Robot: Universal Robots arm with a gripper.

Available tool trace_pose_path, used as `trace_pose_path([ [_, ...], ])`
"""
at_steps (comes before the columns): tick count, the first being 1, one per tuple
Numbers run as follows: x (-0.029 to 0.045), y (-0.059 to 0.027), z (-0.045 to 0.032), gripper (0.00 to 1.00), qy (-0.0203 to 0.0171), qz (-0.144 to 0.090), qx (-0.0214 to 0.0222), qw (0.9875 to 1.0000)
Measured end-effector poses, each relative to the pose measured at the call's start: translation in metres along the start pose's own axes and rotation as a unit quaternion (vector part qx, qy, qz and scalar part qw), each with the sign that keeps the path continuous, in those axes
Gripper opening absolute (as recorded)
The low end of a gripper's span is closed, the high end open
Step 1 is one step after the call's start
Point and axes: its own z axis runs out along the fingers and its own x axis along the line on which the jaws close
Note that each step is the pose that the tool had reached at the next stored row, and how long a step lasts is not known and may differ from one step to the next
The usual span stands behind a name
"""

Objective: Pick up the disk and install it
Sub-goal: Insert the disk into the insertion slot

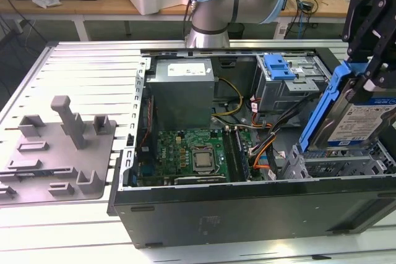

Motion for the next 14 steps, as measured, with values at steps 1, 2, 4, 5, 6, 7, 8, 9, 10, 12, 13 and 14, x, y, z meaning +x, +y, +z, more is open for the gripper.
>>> trace_pose_path([
  [1,0.0000,0.0000,0.0000,0.37,0.0011,0.000,0.0000,1.0000],
  [2,0.0000,0.0000,0.0000,0.37,0.0022,0.000,0.0000,1.0000],
  [4,0.0000,0.0002,0.0000,0.37,0.0044,-0.001,0.0000,1.0000],
  [5,0.0000,0.0005,0.0000,0.37,0.0047,-0.001,0.0000,1.0000],
  [6,0.0000,0.0009,0.0000,0.37,0.0049,-0.002,0.0000,1.0000],
  [7,0.0000,0.0013,0.0000,0.37,0.0049,-0.004,0.0000,1.0000],
  [8,0.0000,0.0016,0.0000,0.37,0.0049,-0.005,-0.0001,1.0000],
  [9,0.0000,0.0019,0.0001,0.37,0.0049,-0.006,-0.0001,1.0000],
  [10,0.0000,0.0023,0.0001,0.37,0.0050,-0.009,-0.0001,0.9999],
  [12,0.0000,0.0023,0.0001,0.37,0.0051,-0.011,-0.0002,0.9999],
  [13,0.0000,0.0023,0.0002,0.37,0.0051,-0.011,-0.0002,0.9999],
  [14,0.0000,0.0024,0.0002,0.37,0.0051,-0.011,-0.0002,0.9999],
])
